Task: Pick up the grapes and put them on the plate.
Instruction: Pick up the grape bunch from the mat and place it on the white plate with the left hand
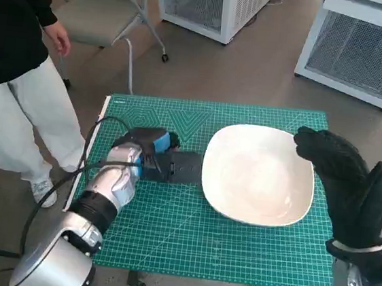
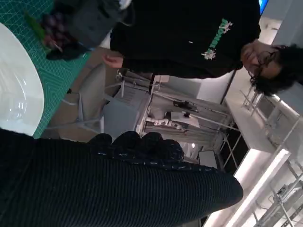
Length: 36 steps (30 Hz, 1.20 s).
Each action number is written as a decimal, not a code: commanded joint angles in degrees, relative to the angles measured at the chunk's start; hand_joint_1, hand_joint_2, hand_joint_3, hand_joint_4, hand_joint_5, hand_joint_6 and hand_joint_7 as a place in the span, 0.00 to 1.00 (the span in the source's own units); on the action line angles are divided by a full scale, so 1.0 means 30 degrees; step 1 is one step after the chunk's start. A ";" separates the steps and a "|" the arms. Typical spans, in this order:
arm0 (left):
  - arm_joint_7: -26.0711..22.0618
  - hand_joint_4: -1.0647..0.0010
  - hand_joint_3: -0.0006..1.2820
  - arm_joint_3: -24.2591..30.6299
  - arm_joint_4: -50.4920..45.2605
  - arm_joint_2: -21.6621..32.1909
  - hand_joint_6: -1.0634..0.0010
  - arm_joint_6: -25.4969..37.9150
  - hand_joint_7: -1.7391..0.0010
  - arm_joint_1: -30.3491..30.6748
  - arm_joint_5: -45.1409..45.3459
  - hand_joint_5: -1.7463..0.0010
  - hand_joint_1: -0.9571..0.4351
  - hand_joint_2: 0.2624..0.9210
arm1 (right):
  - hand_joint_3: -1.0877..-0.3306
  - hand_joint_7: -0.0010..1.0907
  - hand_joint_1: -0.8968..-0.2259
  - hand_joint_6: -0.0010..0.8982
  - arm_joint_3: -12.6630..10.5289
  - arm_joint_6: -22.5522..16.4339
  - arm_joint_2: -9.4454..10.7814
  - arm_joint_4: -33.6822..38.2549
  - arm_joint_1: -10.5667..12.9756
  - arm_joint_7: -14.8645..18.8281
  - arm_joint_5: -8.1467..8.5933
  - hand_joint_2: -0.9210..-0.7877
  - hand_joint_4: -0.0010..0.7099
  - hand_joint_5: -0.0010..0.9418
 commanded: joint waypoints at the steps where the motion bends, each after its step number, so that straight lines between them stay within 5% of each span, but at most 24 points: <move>1: -0.0427 0.40 0.32 0.0159 -0.1137 0.0339 0.40 0.0365 0.31 0.0139 0.0045 0.28 0.69 0.73 | 0.66 0.66 0.51 0.07 -0.0003 0.0169 0.0031 0.0026 0.0287 -0.0080 -0.0089 0.00 0.58 0.13; 9: -0.2281 0.41 0.34 0.1031 -0.9516 0.2174 0.36 0.2449 0.41 0.1659 0.0579 0.19 0.69 0.72 | 0.66 0.66 0.51 0.08 -0.0048 0.0127 -0.0005 -0.0002 0.0272 -0.0049 -0.0044 0.00 0.58 0.13; 16: -0.3082 0.30 0.22 0.1687 -1.3452 0.2765 0.33 0.3456 0.46 0.2749 0.0661 0.26 0.69 0.78 | 0.66 0.66 0.51 0.08 -0.0055 0.0038 0.0028 0.0099 0.0227 -0.0082 -0.0075 0.00 0.58 0.12; 25: -0.3666 0.26 0.11 0.2012 -1.5822 0.2998 0.31 0.3912 0.48 0.3563 0.0841 0.30 0.69 0.88 | 0.66 0.65 0.50 0.08 -0.0045 -0.0026 0.0076 0.0110 0.0234 -0.0094 -0.0077 0.00 0.58 0.12; 36: -0.4011 0.28 0.09 0.1980 -1.5880 0.2796 0.29 0.3551 0.50 0.3468 0.1006 0.28 0.69 0.90 | 0.67 0.65 0.50 0.08 -0.0118 0.0059 0.0071 -0.0060 0.0365 -0.0095 0.0040 0.00 0.58 0.11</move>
